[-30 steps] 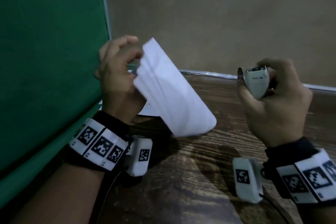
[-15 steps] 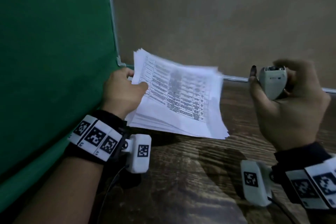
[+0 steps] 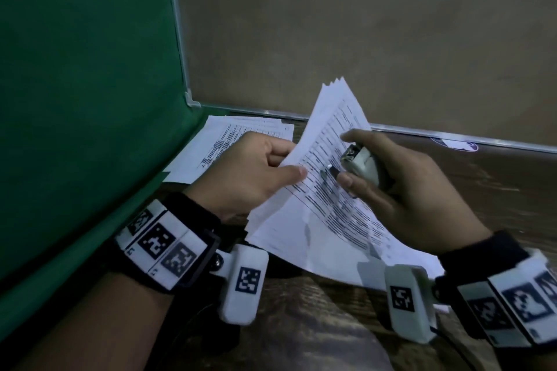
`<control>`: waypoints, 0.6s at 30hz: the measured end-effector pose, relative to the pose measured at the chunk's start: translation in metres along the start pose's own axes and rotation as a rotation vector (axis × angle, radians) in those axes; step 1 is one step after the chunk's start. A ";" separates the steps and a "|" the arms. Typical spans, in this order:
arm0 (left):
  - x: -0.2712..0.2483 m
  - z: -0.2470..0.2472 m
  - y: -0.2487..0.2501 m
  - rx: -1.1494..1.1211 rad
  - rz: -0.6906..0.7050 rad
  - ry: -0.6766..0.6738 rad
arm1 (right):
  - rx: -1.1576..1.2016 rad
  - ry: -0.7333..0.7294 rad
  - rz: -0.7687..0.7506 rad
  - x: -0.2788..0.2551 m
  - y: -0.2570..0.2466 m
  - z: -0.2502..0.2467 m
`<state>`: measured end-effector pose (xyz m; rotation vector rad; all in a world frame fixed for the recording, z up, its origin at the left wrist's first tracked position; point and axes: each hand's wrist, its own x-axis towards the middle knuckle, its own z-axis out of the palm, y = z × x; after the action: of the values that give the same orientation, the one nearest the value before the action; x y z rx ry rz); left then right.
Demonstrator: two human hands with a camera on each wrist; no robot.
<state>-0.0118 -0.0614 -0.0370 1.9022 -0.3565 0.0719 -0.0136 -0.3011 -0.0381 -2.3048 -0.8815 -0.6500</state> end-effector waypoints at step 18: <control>-0.003 0.017 0.003 -0.077 0.038 -0.053 | -0.060 -0.004 0.024 0.001 -0.005 0.001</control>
<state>-0.0172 -0.0770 -0.0412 1.8239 -0.4262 0.0323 -0.0156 -0.2967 -0.0365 -2.3678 -0.8452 -0.6696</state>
